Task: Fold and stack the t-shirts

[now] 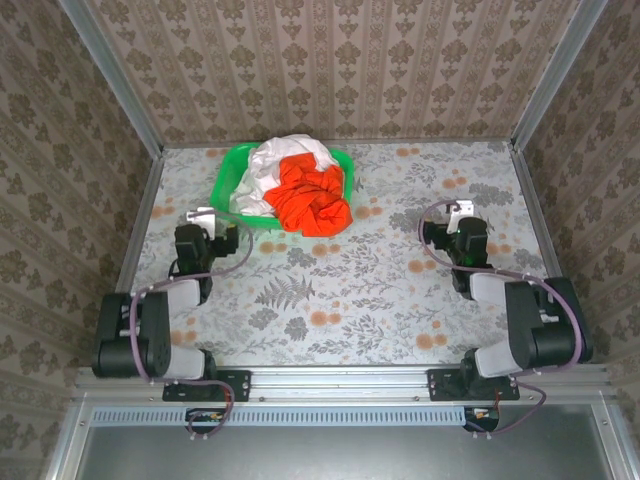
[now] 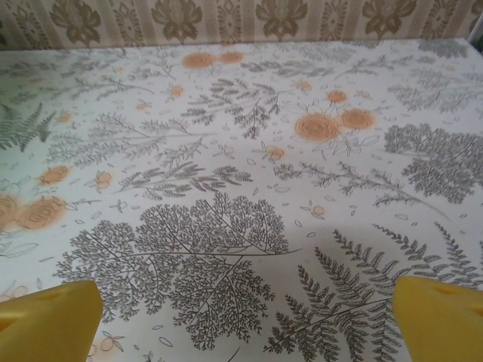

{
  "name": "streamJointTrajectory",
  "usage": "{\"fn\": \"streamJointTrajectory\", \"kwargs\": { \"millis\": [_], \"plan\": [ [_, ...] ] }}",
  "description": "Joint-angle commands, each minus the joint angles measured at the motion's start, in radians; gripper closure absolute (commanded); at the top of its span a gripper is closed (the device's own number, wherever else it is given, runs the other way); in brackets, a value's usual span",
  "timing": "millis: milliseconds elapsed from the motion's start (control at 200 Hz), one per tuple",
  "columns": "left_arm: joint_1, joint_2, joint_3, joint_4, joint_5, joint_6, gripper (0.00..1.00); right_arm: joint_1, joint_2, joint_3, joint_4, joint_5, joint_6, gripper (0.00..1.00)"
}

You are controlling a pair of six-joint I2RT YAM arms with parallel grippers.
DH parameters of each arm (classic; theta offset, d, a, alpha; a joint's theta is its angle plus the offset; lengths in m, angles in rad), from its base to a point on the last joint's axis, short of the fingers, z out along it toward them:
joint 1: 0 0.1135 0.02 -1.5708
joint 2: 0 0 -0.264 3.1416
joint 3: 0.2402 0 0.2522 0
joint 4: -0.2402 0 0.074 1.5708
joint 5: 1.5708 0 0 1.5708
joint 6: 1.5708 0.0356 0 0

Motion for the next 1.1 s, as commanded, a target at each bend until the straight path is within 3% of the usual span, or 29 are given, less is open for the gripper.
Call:
{"fn": "streamJointTrajectory", "kwargs": {
  "millis": [0,165,340,460,630,915,1095],
  "plan": [
    [-0.01,-0.161,0.058,-0.204,-0.006,0.034,0.0,0.002,-0.131,0.046,-0.136,-0.036,-0.005,0.0],
    [-0.023,-0.301,0.206,-0.571,0.239,0.209,0.0,0.027,-0.281,0.117,-0.373,-0.14,-0.086,0.0],
    [-0.092,-0.209,0.373,-0.85,0.457,0.497,0.0,0.111,-0.345,0.2,-0.566,-0.258,-0.206,0.0],
    [-0.165,-0.074,0.473,-0.996,0.466,0.703,0.03,0.19,-0.348,0.249,-0.652,-0.282,-0.268,0.0],
    [-0.189,0.129,0.584,-1.097,0.446,0.893,0.19,0.25,-0.323,0.283,-0.701,-0.304,-0.26,0.01],
    [-0.203,0.347,0.766,-1.145,0.411,1.012,0.31,0.283,-0.363,0.277,-0.732,-0.288,-0.243,0.0],
    [-0.233,0.432,0.837,-1.143,0.376,1.034,0.32,0.284,-0.38,0.271,-0.747,-0.277,-0.242,0.0]
  ]
}}
